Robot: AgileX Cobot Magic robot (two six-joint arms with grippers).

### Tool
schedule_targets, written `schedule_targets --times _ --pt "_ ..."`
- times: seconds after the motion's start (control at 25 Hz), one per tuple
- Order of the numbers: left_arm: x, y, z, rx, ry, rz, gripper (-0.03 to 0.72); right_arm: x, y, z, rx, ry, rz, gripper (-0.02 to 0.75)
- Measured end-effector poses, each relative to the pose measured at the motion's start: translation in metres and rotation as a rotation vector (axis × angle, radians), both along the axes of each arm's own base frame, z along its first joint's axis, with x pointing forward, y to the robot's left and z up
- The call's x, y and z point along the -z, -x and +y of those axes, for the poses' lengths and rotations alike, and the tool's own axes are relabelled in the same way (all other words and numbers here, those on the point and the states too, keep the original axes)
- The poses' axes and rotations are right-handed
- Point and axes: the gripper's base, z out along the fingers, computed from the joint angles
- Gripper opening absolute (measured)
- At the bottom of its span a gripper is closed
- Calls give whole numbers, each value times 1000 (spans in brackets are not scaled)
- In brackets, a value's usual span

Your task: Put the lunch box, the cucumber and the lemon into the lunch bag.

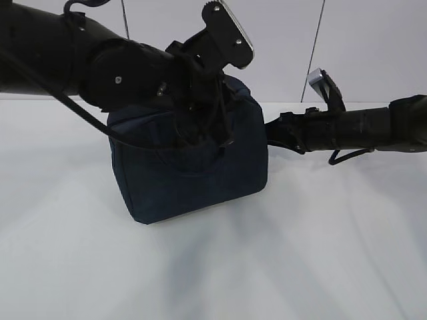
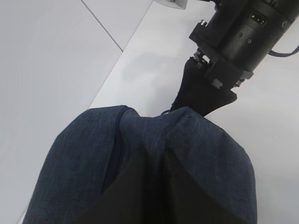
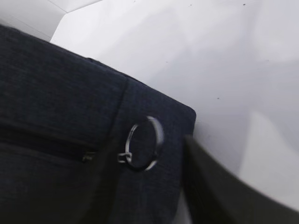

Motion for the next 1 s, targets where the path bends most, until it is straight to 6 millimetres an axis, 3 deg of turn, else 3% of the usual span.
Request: schedule_targets --times 0.12,0.24,0.4,0.52,0.6,0.8,1.0 --pt "0 0 0 0 1 -1 28 1 -1 -9 10 -14 4 503" --pt "0 0 0 -2 4 2 28 -2 0 -18 9 -49 -1 605" --pt "0 0 0 -18 27 23 37 -6 0 -27 10 -65 -7 621" --pt "0 0 0 -32 46 40 91 -15 1 -27 -1 -60 -27 620" --pt "0 0 -1 -34 53 41 163 -19 2 -27 -8 -63 -36 613" --pt "2 1 1 -40 31 72 440 -20 3 -27 -12 -76 -32 599" --pt "0 2 2 -45 30 85 522 -24 4 -27 -29 -68 -38 596"
